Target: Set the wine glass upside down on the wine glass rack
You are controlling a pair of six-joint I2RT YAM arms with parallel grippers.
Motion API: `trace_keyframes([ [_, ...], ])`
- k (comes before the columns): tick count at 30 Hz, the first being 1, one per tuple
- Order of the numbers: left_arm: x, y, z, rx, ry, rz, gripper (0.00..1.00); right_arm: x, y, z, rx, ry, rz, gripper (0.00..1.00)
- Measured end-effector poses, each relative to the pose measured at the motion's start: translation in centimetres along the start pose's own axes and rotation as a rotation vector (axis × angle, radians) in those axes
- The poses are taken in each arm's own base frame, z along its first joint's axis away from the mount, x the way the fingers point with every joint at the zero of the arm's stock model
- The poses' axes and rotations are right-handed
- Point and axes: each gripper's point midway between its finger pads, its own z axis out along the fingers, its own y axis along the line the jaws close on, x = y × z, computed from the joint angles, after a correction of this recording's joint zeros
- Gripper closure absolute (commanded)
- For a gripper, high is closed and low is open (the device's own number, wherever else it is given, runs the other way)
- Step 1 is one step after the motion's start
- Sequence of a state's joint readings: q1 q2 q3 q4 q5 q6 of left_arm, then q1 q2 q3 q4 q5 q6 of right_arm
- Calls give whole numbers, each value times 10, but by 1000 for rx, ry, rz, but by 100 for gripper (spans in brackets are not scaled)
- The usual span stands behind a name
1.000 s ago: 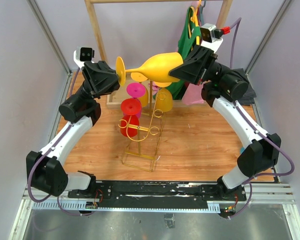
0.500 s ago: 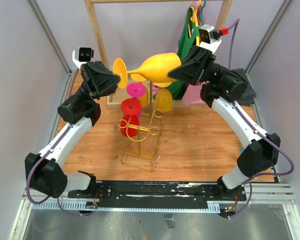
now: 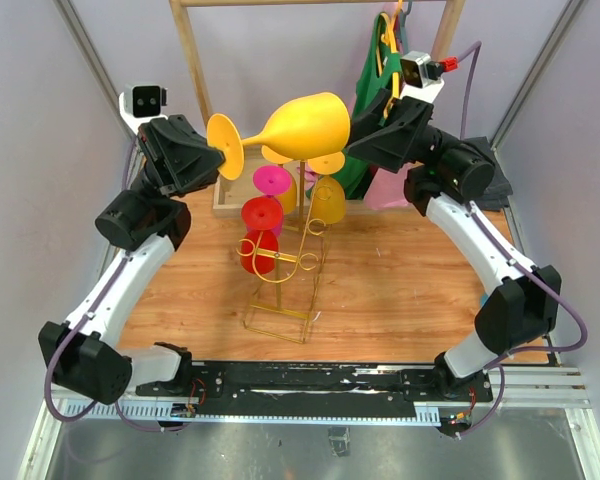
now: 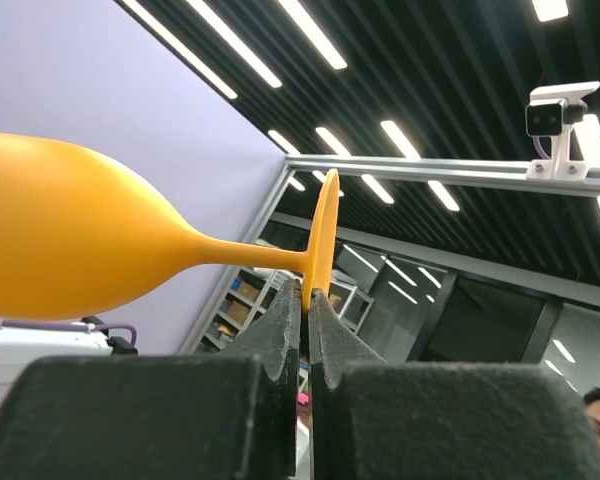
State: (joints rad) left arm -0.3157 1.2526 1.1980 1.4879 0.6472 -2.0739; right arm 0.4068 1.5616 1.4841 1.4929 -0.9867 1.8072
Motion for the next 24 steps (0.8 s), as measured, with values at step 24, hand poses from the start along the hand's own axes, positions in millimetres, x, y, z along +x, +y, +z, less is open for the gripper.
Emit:
trace_keyframes([
  [24,-43,-7,1,-695,-289,298,100,-15,-28,-70,401,-11,-162,43],
])
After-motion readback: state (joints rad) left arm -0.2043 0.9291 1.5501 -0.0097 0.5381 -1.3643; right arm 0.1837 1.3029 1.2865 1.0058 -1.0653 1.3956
